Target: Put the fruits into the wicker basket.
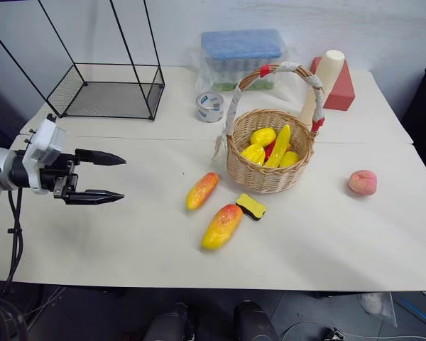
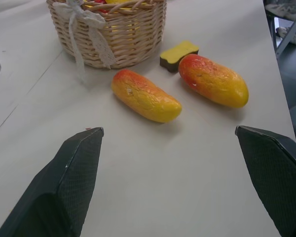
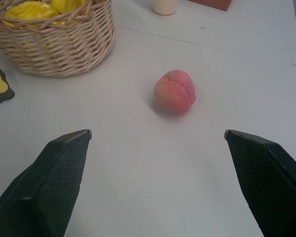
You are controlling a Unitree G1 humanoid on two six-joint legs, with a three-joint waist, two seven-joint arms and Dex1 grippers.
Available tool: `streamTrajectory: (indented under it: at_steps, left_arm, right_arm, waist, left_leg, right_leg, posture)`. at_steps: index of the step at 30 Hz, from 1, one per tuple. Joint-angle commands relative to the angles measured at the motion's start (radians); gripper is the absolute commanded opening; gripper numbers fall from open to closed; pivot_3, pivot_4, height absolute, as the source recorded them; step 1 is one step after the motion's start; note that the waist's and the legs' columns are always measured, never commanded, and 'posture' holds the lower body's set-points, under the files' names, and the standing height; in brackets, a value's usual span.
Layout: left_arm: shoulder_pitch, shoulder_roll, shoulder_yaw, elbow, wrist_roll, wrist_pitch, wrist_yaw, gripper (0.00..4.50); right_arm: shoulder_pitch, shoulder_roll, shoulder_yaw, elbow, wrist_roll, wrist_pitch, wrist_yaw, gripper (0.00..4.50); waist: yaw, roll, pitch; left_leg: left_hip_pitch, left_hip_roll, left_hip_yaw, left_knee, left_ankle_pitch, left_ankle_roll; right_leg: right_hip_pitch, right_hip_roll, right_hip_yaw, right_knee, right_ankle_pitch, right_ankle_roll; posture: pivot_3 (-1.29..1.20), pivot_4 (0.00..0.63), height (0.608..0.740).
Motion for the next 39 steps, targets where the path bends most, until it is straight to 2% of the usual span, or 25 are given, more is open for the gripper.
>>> streamTrajectory:
  at_steps: [1,11,16,19,22,24,29,30,34,39]
  left_arm:
    - [0.016,0.011,0.001,-0.025,0.009,-0.035,-0.02,4.5]
    - [-0.011,-0.026,-0.01,0.006,0.007,-0.03,0.012,4.5]
    - [-0.034,-0.069,-0.007,-0.034,-0.026,0.011,0.027,4.5]
    - [-0.051,-0.083,-0.011,-0.075,-0.059,0.053,0.019,4.5]
    - [-0.057,-0.095,-0.044,-0.115,-0.062,0.056,-0.001,4.5]
    - [-0.056,-0.102,-0.066,-0.143,-0.061,0.054,-0.014,4.5]
    - [-0.077,-0.119,-0.121,-0.175,-0.033,0.023,-0.037,4.5]
    - [-0.08,-0.119,-0.126,-0.175,-0.032,0.02,-0.039,4.5]
    - [-0.11,-0.136,-0.158,-0.177,-0.02,0.001,-0.05,4.5]
    - [-0.15,-0.168,-0.169,-0.182,-0.028,0.022,-0.028,4.5]
  right_arm:
    - [-0.006,0.009,-0.015,-0.008,-0.008,-0.023,0.003,4.48]
    - [-0.003,0.025,0.011,-0.038,-0.025,-0.053,0.014,4.48]
    - [-0.036,0.005,0.033,-0.142,0.032,-0.002,0.003,4.48]
    - [-0.084,0.001,0.092,-0.234,0.105,0.059,-0.029,4.48]
    - [-0.154,0.028,0.226,-0.348,0.176,0.101,-0.104,4.48]
    - [-0.173,0.053,0.332,-0.405,0.164,0.087,-0.133,4.48]
    - [-0.279,0.104,0.709,-0.485,-0.007,-0.011,-0.233,4.48]
    - [-0.292,0.111,0.736,-0.482,-0.021,-0.02,-0.241,4.48]
    - [-0.434,0.189,0.992,-0.392,-0.207,-0.097,-0.338,4.48]
    - [-0.552,0.289,1.134,-0.239,-0.334,-0.151,-0.411,4.48]
  waist:
    - [0.0,0.0,0.0]
    - [0.001,0.0,0.0]
    - [-0.001,0.0,0.0]
    - [-0.001,0.0,0.0]
    - [-0.001,0.0,0.0]
    - [0.0,0.0,0.0]
    - [0.001,-0.001,0.0]
    - [0.001,-0.001,0.0]
    - [0.001,-0.001,0.0]
    - [0.001,-0.001,0.0]
  left_leg:
    - [0.0,0.0,0.0,0.0,0.0,0.0]
    - [0.0,0.0,0.0,0.0,0.0,0.0]
    - [0.0,0.0,0.0,0.001,0.0,0.0]
    - [0.0,0.0,0.0,0.001,0.002,-0.004]
    - [0.0,0.0,0.0,0.001,0.002,-0.004]
    - [0.0,0.0,0.0,0.002,0.003,-0.004]
    - [-0.001,0.0,-0.001,0.004,0.003,-0.004]
    - [-0.002,0.0,-0.001,0.004,0.003,-0.004]
    - [-0.002,0.0,-0.001,0.005,0.003,-0.004]
    - [-0.002,0.0,-0.001,0.005,0.003,-0.004]
  right_leg:
    - [0.0,0.0,0.0,0.0,0.0,0.0]
    - [0.0,0.0,0.0,0.0,0.0,0.0]
    - [0.0,0.0,0.0,0.001,0.0,0.0]
    - [0.0,0.001,0.0,0.002,0.0,0.0]
    - [0.0,0.001,0.0,0.002,0.0,0.0]
    - [0.0,0.001,0.0,0.002,0.0,0.0]
    - [-0.001,0.001,0.0,0.003,0.0,0.0]
    - [-0.001,0.001,0.0,0.003,0.0,0.0]
    - [-0.002,0.001,0.0,0.004,0.0,0.0]
    - [-0.003,0.001,0.0,0.006,0.0,0.0]
  posture:
    - [0.0,0.15,0.74]
    - [0.0,0.15,0.74]
    - [0.0,0.15,0.74]
    - [0.0,0.15,0.74]
    - [0.0,0.15,0.74]
    - [0.0,0.15,0.74]
    - [0.0,0.15,0.74]
    - [0.0,0.15,0.74]
    - [0.0,0.15,0.74]
    - [0.0,0.15,0.74]
